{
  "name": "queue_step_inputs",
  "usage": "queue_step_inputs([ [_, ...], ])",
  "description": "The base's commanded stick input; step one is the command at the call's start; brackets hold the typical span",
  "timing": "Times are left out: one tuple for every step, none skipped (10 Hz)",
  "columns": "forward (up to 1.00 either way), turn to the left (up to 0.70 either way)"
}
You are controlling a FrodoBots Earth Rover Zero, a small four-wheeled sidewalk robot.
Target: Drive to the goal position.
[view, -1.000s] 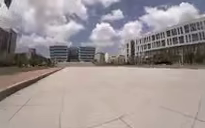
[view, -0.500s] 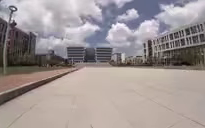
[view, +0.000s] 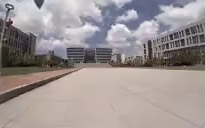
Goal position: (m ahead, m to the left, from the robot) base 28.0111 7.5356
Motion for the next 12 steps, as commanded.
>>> queue_step_inputs([
  [0.70, 0.00],
  [0.70, 0.00],
  [0.70, 0.00],
  [0.70, 0.00],
  [0.70, 0.00],
  [0.70, 0.00],
  [0.70, 0.00],
  [0.70, 0.00],
  [0.70, 0.00],
  [0.70, 0.00],
  [0.70, 0.00],
  [0.70, 0.00],
])
